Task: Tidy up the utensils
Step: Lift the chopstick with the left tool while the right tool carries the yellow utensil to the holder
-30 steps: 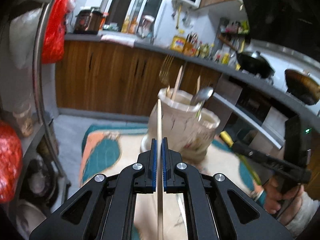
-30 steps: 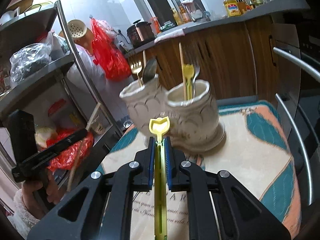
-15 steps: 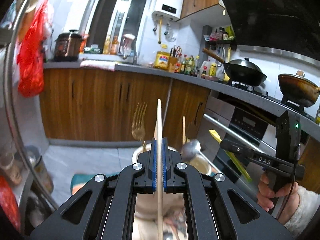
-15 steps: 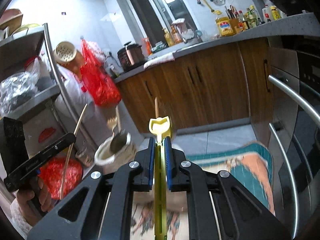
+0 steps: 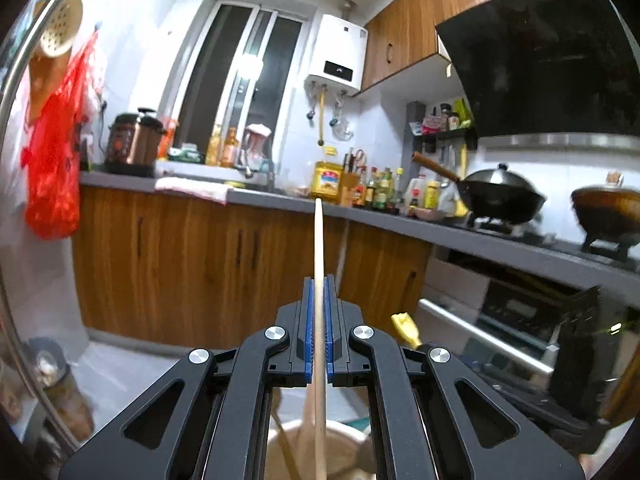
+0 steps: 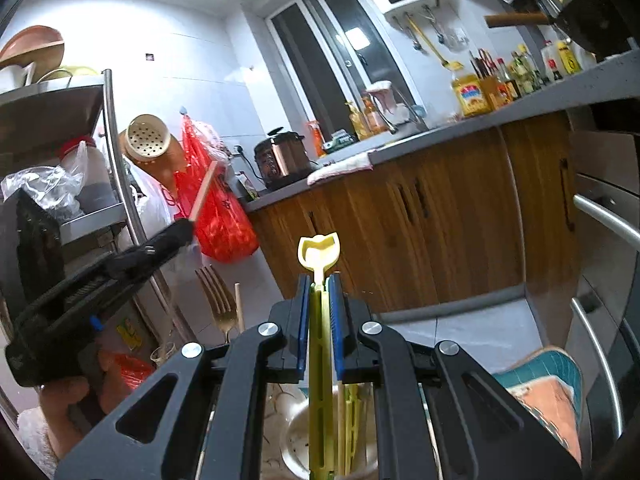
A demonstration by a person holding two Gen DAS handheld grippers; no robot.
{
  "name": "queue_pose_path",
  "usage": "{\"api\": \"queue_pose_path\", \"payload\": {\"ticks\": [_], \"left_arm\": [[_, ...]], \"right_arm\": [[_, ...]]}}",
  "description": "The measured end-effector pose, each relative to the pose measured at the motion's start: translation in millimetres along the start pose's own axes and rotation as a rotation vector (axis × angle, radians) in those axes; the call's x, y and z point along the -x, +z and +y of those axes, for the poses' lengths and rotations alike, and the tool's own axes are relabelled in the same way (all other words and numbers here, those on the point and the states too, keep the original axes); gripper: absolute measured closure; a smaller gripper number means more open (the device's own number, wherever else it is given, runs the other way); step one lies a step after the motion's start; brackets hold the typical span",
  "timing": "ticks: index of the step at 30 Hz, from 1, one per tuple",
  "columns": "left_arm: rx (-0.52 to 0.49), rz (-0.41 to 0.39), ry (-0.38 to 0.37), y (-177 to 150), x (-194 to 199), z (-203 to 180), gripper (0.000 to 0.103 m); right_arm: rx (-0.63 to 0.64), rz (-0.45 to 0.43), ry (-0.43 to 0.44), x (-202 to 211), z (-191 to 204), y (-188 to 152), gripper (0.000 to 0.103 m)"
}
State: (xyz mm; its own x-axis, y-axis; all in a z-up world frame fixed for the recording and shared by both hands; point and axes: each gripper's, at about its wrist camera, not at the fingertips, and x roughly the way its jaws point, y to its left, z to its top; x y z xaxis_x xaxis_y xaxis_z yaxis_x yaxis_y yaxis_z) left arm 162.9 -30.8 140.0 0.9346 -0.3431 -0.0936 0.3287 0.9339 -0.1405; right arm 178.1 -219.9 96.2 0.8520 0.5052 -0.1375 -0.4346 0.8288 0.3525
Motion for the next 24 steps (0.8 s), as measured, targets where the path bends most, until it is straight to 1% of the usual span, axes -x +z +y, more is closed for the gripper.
{"api": "queue_pose_path", "payload": {"ticks": [4, 8, 13, 17, 24], "left_arm": [[0.02, -0.022, 0.014, -7.7, -10.5, 5.9, 0.098], [-0.005, -0.023, 0.024, -13.5, -13.1, 5.2, 0.098], [-0.011, 0.001, 0.004, -19.0, -9.8, 5.8, 0.098], [-0.01, 0.006, -0.001, -20.8, -6.7, 7.7, 0.098], [-0.003, 0.031, 0.008, -28.6, 6.8, 14.7, 0.098]], "right_arm": [[0.0, 0.006, -0.012, -9.5, -2.5, -5.7, 0.093], [0.015, -0.001, -0.026, -13.2, -4.0, -10.8, 0.093], [0.049, -0.02, -0.047, -18.0, 2.3, -18.7, 0.093], [0.086, -0.037, -0.065, -19.4, 7.7, -23.8, 0.093], [0.109, -0.01, -0.088, -5.7, 9.2, -27.3, 0.093]]}}
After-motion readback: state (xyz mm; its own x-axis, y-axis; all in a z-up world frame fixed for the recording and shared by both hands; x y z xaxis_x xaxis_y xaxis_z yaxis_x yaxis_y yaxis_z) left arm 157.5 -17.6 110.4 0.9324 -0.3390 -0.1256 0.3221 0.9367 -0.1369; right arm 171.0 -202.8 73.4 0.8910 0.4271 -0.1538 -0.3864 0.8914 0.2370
